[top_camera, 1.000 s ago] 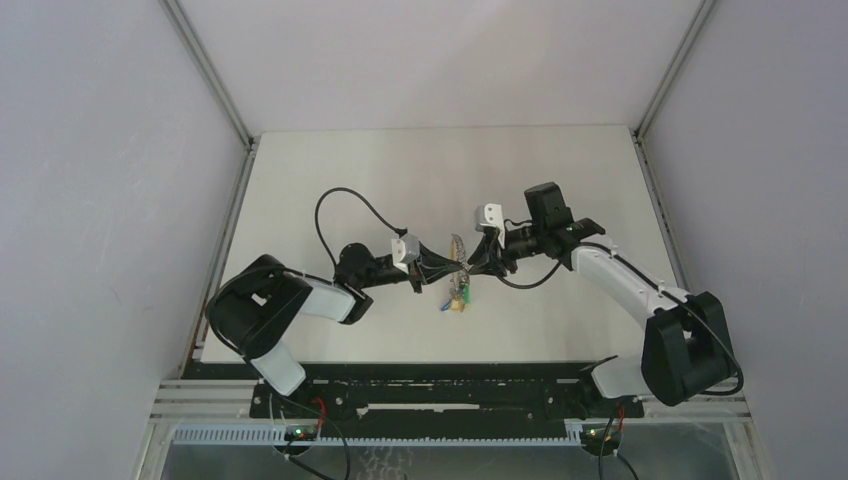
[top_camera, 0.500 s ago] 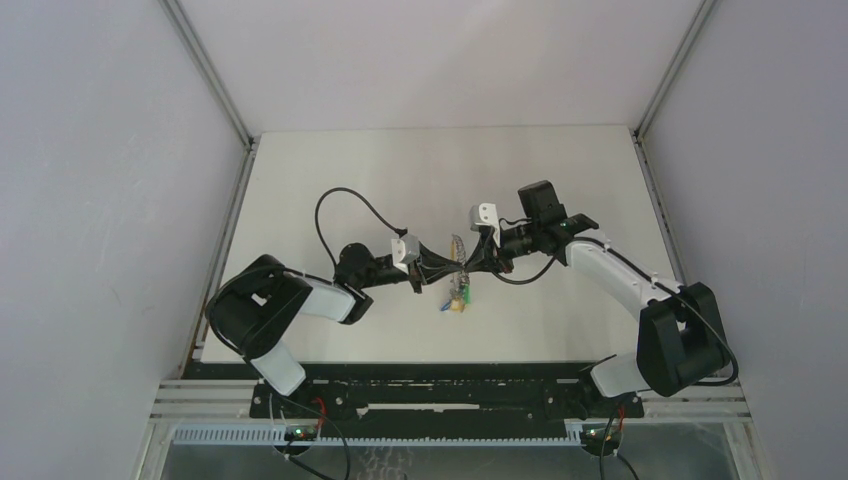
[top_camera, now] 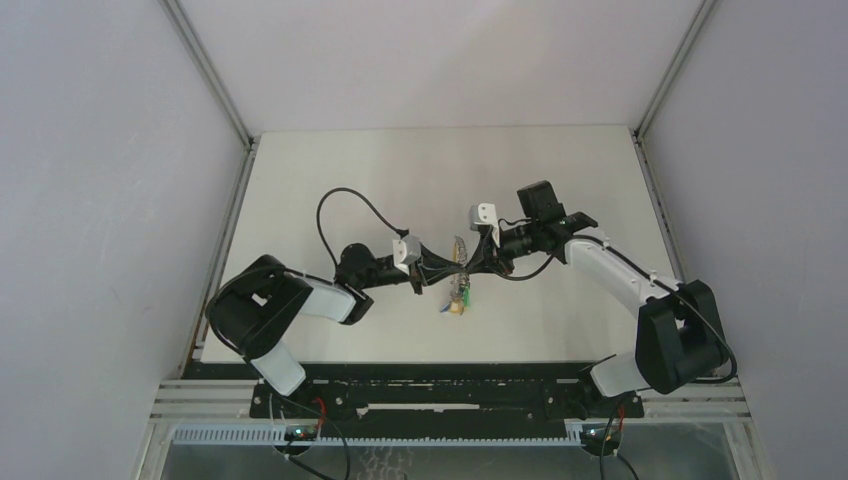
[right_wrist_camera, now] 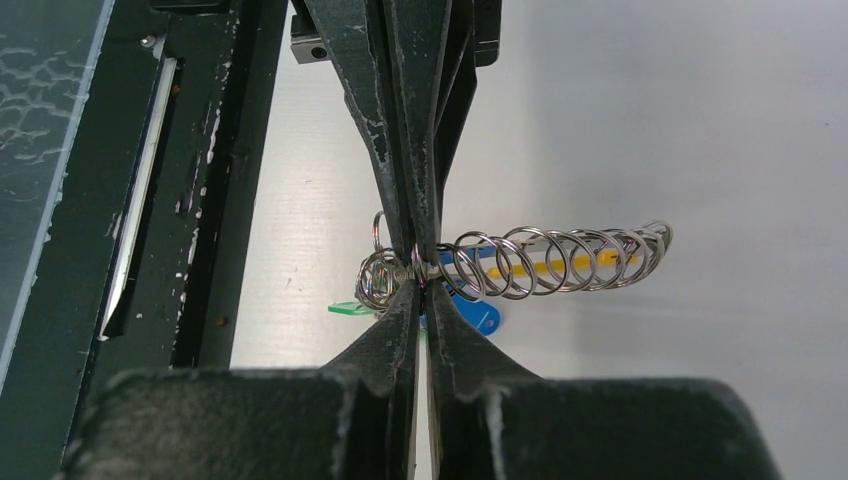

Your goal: Put the keys on the keyring

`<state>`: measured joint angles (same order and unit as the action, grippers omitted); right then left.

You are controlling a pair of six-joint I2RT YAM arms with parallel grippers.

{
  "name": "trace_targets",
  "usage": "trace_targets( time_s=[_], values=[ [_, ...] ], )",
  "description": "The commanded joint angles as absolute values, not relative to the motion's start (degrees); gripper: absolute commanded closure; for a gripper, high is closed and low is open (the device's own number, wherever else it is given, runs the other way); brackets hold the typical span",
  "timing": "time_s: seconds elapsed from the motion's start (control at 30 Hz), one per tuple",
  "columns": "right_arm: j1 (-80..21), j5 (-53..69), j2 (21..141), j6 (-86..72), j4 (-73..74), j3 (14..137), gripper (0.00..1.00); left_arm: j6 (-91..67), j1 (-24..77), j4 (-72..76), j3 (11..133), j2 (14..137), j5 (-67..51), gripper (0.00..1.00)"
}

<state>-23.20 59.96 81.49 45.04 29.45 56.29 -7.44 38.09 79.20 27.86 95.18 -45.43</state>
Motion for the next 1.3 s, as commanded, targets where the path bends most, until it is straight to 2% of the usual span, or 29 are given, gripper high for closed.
trace_targets(
  time_s=[0.0, 0.67, 0.87, 1.03, 1.27],
  values=[
    [-22.86, 58.77, 82.66, 45.76, 31.15, 58.08, 1.00, -7.03, 38.23, 84.28, 26.84, 91.47, -44.74, 1.00],
    [-24.17, 57.96, 84.98, 44.21, 29.12, 58.05, 1.00, -6.64, 38.23, 84.31, 26.40, 90.44, -44.26, 1.00],
    [-21.46, 58.80, 77.62, 42.52, 24.11, 53.77, 0.85, -6.60, 38.23, 84.29, 26.34, 90.85, -43.87, 1.00],
    [-20.33, 63.19, 72.68, 41.86, 18.92, 50.38, 0.83, -6.68, 38.19, 84.31, 26.48, 91.03, -43.64, 1.00],
    [-21.33, 67.17, 73.13, 39.72, 12.44, 48.62, 0.81, -6.75, 38.23, 84.29, 26.36, 90.81, -43.40, 1.00]
  ],
)
